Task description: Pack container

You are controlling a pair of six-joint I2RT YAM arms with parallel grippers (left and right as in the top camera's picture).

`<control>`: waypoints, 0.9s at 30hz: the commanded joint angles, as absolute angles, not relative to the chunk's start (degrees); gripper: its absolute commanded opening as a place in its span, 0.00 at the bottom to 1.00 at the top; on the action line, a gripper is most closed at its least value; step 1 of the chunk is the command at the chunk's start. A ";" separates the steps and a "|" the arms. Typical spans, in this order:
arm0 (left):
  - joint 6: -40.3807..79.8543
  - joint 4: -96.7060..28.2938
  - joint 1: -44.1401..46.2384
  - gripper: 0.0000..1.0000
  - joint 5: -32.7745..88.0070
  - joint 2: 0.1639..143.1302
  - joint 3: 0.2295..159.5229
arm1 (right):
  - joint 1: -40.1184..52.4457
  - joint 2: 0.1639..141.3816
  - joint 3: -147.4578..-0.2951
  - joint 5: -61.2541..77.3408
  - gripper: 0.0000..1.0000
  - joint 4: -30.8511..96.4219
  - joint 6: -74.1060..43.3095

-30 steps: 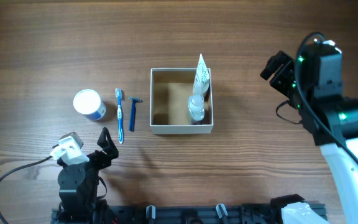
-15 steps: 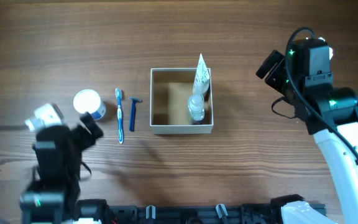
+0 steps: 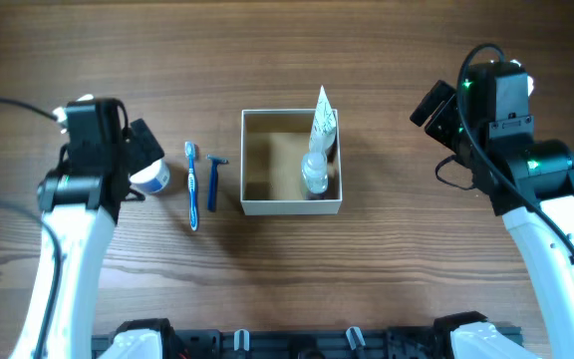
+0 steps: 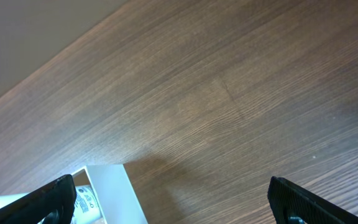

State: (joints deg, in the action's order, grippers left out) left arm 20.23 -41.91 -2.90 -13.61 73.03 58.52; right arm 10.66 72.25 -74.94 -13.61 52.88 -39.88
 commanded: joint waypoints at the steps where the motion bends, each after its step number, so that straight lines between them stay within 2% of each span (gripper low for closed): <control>1: 17.98 -39.92 -3.66 1.00 -8.80 80.53 59.37 | 10.46 72.97 -75.42 -15.03 1.00 52.88 -40.66; 13: 18.00 -38.92 -3.66 0.99 -8.38 94.76 59.37 | 10.46 72.97 -75.42 -15.03 1.00 52.88 -40.64; 15: 18.00 -38.76 -3.66 0.94 -8.38 95.61 59.37 | 10.46 72.97 -75.42 -15.03 1.00 52.88 -40.64; 19: 18.02 -37.58 -3.66 0.70 -8.40 96.14 59.37 | 10.46 72.97 -75.42 -15.03 1.00 52.90 -40.64; 23: 18.02 -35.64 -3.66 0.75 -8.40 96.01 59.37 | 10.46 72.97 -75.42 -15.03 1.00 52.90 -40.66; 27: 18.09 -35.20 -3.66 0.70 -8.36 96.01 59.40 | 10.46 72.97 -75.42 -15.03 1.00 52.90 -40.64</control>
State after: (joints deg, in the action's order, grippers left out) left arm 18.15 -35.46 -3.18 -8.69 95.48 58.52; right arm 10.66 72.34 -74.94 -13.61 52.90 -39.88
